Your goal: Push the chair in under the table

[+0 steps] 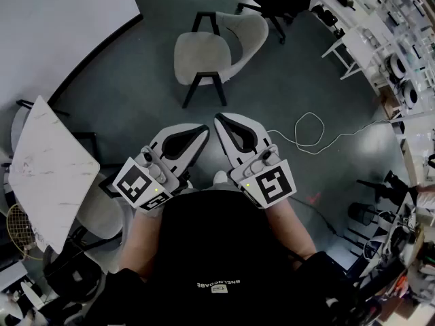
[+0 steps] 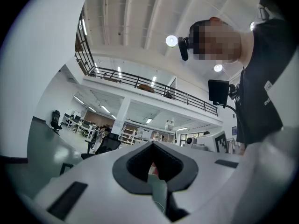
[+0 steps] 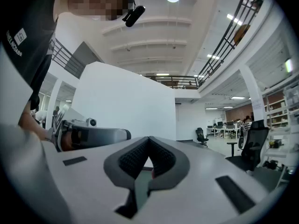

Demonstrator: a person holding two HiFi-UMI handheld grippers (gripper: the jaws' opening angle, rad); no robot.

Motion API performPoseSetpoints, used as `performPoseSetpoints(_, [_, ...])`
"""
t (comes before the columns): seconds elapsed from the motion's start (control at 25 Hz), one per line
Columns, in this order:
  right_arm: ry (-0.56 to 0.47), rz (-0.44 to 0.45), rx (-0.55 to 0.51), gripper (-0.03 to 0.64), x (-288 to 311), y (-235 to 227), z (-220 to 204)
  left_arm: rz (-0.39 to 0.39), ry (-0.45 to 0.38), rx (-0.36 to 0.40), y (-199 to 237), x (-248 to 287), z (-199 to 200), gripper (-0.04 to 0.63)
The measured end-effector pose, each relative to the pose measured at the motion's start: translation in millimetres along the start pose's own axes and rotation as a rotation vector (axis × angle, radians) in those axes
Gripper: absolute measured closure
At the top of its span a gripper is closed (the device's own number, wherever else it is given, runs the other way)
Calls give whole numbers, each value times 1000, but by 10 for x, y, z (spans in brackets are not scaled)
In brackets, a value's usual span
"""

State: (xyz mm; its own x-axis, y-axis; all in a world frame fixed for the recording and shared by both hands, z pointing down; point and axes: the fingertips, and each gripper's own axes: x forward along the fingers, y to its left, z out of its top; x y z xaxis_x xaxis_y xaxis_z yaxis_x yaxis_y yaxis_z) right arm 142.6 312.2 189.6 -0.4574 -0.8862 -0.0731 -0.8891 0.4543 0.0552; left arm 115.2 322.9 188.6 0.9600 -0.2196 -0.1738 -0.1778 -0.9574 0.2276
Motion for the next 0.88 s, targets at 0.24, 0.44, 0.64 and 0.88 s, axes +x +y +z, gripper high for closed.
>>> performPoseSetpoints(0.24, [22,8,15,606,-101,-74,-59,64,17,7,34,67,-50,591])
performPoseSetpoints(0.44, [18,15,26,606,-142,-112,-60,92,6,-19,6,132,-82,591])
performPoseSetpoints(0.64, [20,20,34,606,-171,-166,-92,81,48,13,-41,240,-170,591])
performPoseSetpoints(0.88, [16,33,73,604,-352,-348,-164,86,76,122,-142,455,-281,591])
